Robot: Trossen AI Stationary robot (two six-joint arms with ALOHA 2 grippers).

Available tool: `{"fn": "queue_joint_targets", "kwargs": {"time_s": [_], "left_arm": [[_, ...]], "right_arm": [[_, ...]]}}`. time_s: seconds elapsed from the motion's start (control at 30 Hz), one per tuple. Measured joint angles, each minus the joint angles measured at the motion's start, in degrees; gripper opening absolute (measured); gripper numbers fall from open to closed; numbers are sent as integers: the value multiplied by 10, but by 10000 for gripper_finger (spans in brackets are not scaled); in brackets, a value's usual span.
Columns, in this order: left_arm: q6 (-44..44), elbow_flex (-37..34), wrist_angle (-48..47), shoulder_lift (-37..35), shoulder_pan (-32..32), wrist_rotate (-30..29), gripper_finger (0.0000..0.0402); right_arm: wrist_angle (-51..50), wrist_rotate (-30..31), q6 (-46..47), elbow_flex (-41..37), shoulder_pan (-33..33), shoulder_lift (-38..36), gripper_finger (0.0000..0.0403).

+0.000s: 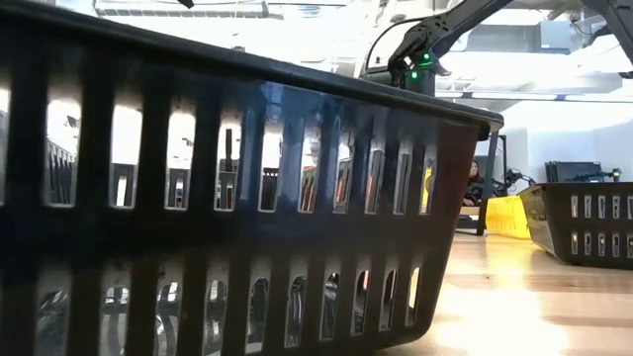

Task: Stack baskets on shelf by color
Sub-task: Adjust the yellow bin on the shelf

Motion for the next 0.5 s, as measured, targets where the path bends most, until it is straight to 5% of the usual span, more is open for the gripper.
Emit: {"fn": "queue_joint_targets", "kwargs": {"time_s": [0.5], "left_arm": [[-1, 0, 0, 0, 0, -1, 201]], "right_arm": [[-47, 7, -33, -2, -25, -7, 4]]}}
